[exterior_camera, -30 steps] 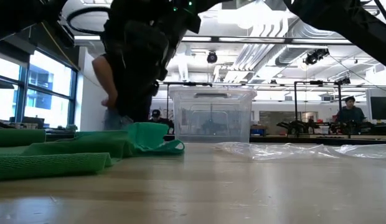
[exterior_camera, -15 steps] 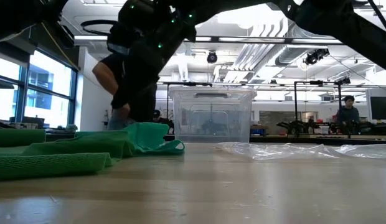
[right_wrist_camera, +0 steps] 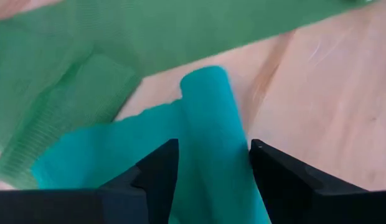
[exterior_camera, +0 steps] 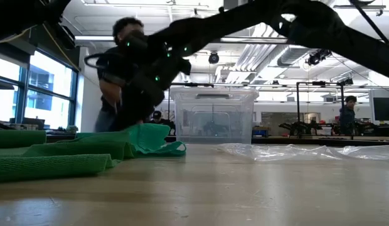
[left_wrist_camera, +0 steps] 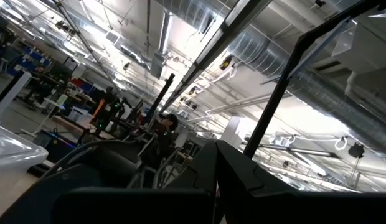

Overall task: Roll bandage
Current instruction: Roll the blue bandage

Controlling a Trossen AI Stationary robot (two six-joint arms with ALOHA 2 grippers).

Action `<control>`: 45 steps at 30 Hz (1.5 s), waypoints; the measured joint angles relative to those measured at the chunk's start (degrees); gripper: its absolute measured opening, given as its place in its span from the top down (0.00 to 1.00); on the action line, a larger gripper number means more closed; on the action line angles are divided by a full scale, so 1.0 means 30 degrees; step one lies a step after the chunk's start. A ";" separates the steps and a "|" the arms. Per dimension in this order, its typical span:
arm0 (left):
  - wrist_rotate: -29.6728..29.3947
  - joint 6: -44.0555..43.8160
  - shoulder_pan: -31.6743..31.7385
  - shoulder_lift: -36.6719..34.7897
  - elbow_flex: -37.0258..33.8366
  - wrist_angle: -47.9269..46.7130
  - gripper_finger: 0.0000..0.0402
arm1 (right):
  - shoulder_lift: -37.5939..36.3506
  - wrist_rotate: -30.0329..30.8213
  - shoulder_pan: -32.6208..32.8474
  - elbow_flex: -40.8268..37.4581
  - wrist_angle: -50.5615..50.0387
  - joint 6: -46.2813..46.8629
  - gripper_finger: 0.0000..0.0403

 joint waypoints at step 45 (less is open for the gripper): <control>-0.6793 0.6084 -0.6390 0.3642 -0.0007 -0.0372 1.00 | -0.7405 1.8867 0.4530 -0.0006 -1.3381 0.4947 0.96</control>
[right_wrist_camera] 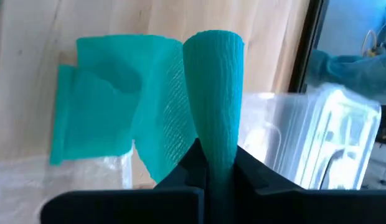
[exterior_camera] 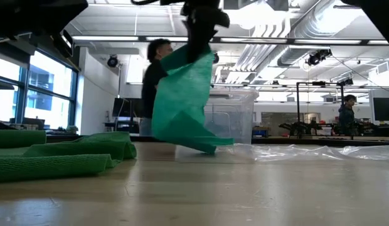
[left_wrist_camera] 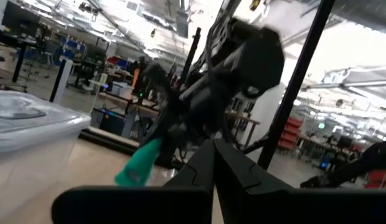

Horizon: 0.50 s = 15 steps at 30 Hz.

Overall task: Roll bandage
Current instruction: Roll the blue bandage

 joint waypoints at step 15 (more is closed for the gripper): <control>-0.0041 0.1684 0.0007 0.5562 0.0000 0.4820 1.00 | -1.0005 0.0732 0.1818 -1.7438 1.1689 0.4470 0.96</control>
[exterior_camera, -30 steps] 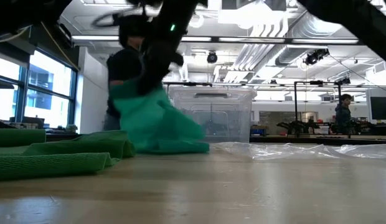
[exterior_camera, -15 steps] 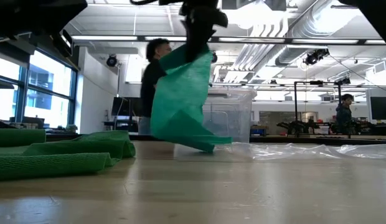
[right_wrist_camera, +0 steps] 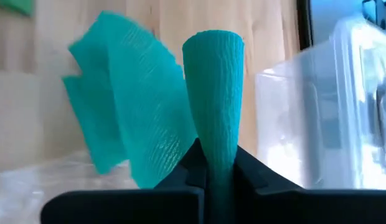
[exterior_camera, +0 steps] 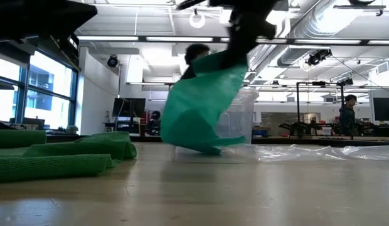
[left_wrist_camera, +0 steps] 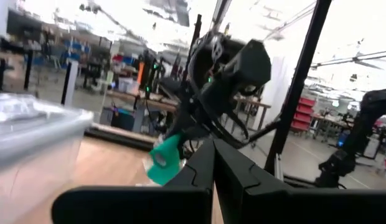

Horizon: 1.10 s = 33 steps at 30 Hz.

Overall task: Roll bandage
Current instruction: Roll the blue bandage

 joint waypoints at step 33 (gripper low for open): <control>0.5235 -0.0612 0.3427 1.5206 1.1424 -0.1249 0.66 | -0.4949 0.0704 0.4528 -0.3764 0.5845 -0.2925 0.93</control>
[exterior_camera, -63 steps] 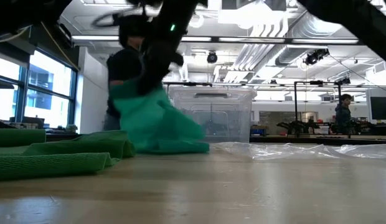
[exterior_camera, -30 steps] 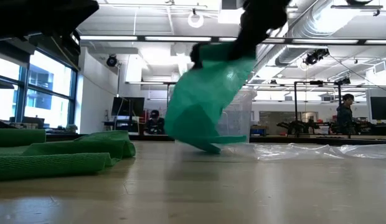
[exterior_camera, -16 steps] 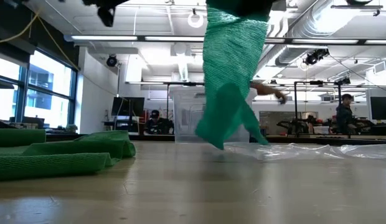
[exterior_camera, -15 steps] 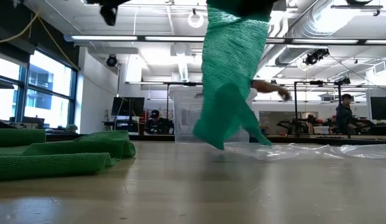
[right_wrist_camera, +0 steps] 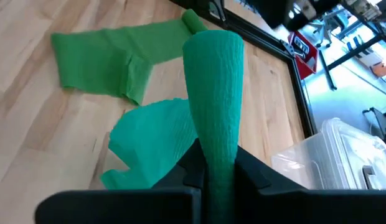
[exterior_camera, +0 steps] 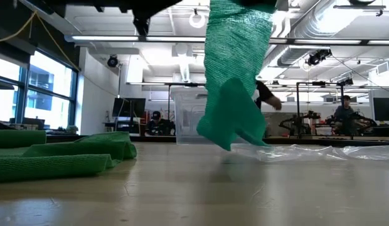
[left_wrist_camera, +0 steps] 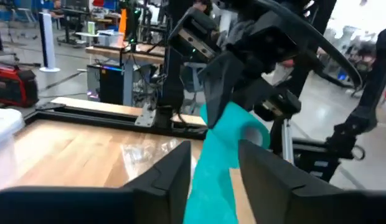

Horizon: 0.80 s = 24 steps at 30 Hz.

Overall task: Roll bandage
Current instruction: Roll the blue bandage

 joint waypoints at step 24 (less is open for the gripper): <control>0.3239 -0.4140 0.0508 0.4205 0.2201 0.2785 0.60 | 0.0015 0.2157 0.0444 0.0000 -0.1114 -0.1182 0.93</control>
